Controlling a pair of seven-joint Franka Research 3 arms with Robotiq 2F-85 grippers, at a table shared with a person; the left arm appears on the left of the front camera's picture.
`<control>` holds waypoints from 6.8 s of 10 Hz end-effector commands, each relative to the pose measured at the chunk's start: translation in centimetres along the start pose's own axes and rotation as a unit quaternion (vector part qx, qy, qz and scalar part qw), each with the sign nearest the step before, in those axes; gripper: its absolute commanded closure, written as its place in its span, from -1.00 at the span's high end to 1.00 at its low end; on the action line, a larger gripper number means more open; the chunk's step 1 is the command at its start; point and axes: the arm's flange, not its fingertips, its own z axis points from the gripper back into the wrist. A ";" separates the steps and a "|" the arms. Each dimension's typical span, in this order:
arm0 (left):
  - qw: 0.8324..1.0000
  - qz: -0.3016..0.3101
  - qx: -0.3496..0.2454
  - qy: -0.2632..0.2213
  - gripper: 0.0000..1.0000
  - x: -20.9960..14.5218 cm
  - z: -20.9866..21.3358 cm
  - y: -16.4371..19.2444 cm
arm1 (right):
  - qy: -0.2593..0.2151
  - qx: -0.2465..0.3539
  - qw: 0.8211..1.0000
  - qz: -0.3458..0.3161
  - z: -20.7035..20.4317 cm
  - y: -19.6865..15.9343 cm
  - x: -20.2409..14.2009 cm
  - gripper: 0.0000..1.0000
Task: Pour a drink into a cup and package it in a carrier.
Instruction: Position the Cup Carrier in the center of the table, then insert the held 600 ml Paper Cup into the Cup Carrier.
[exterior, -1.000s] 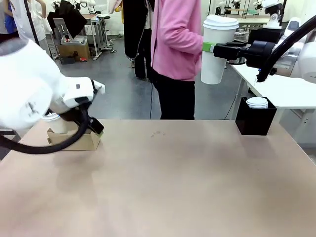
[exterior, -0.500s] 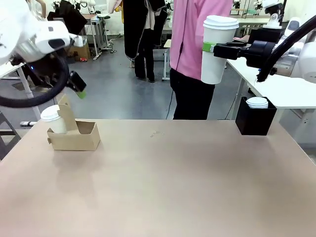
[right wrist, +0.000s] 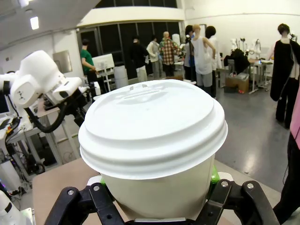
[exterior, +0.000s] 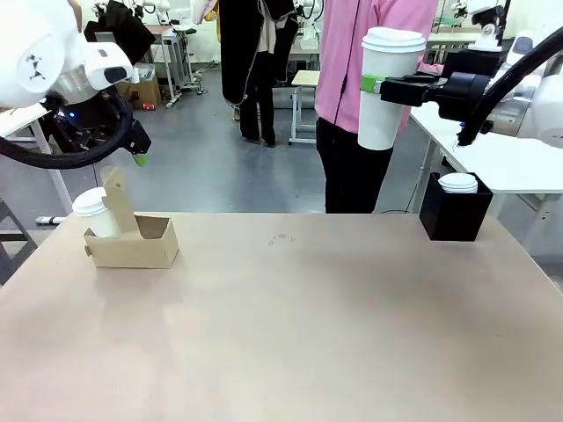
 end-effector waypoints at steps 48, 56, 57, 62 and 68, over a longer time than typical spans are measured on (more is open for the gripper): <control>0.988 0.135 -0.005 0.071 -0.96 -9.7 5.4 -31.1 | -0.005 0.003 1.000 -0.004 0.0 0.2 0.3 0.61; 0.989 0.123 0.001 0.086 -0.96 -10.6 3.5 -32.2 | -0.005 0.003 1.000 -0.004 0.0 0.2 0.3 0.61; 0.989 0.123 0.001 0.086 -0.96 -10.6 3.5 -32.2 | -0.005 0.003 1.000 -0.004 0.0 0.2 0.3 0.61; 0.990 0.113 -0.010 0.086 0.19 -10.9 4.2 -31.8 | -0.005 0.003 1.000 -0.004 0.0 0.2 0.3 0.61; 0.991 0.033 -0.081 0.099 1.00 -10.5 10.9 -25.1 | 0.078 0.137 0.987 -0.016 -3.0 -1.3 -3.4 0.61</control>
